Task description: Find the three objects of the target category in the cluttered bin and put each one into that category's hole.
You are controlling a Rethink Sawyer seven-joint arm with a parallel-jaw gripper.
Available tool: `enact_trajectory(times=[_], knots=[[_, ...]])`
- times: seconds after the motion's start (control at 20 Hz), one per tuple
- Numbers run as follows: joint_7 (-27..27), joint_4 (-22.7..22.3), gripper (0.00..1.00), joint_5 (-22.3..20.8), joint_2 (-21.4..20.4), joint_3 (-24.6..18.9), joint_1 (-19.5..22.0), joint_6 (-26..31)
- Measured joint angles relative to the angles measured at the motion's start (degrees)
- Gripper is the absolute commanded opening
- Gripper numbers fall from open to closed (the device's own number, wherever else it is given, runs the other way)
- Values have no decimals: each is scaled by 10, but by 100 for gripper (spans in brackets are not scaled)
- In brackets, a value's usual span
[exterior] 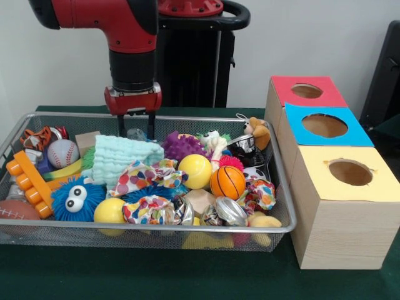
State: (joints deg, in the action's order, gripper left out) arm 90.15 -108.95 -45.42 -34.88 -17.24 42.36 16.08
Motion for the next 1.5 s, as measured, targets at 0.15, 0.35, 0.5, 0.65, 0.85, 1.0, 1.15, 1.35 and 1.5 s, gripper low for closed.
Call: enact_trajectory(times=[0.15,0.35,0.5,0.65,0.85,1.0,1.15,1.35,1.5], knots=[[0,-1,100,0,0,0,0,0],[0,-1,100,0,0,0,0,0],[0,-2,0,0,0,0,0,-1],[0,-2,0,0,0,0,0,-1],[0,-2,0,0,-1,0,-3,-1],[0,-3,0,-1,-2,0,-6,-2],[0,-4,0,-2,-4,0,-10,-5],[0,-9,0,-2,-6,0,-11,-7],[0,-20,0,-2,-11,0,-11,-12]])
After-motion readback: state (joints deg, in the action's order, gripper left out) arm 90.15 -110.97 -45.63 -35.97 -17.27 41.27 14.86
